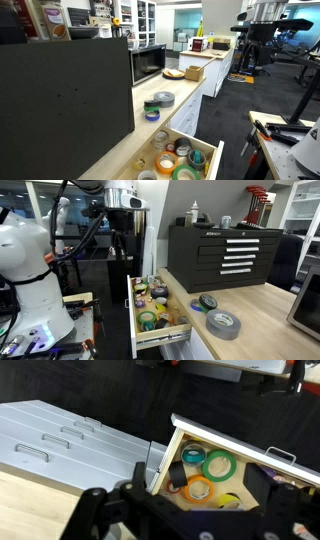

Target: Take the orange masking tape out of the open drawer and place it on top of the grey masking tape on the counter

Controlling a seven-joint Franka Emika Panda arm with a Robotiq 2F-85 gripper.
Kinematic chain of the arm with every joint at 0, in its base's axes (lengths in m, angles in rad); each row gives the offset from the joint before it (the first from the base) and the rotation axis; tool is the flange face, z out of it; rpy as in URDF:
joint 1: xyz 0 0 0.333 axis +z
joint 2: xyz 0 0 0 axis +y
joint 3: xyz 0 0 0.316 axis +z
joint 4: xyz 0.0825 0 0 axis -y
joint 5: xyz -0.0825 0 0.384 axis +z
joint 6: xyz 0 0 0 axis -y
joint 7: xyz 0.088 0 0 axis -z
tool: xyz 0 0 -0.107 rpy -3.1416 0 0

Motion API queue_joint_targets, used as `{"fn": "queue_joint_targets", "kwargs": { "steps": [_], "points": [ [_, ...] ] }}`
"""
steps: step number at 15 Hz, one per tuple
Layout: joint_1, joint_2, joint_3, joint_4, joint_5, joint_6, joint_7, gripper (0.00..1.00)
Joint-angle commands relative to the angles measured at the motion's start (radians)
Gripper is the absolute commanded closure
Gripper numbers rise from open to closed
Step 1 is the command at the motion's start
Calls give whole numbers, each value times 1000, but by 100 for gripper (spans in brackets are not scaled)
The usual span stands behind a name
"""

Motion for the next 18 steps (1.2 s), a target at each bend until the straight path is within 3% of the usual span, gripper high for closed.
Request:
{"fn": "queue_joint_targets", "kwargs": {
  "steps": [1,14,18],
  "points": [
    [4,1,-2,1,-2,-3,2,0],
    [4,5,-2,0,-2,-3,2,0],
    [36,61,6,2,9,45,2,0]
  ]
}}
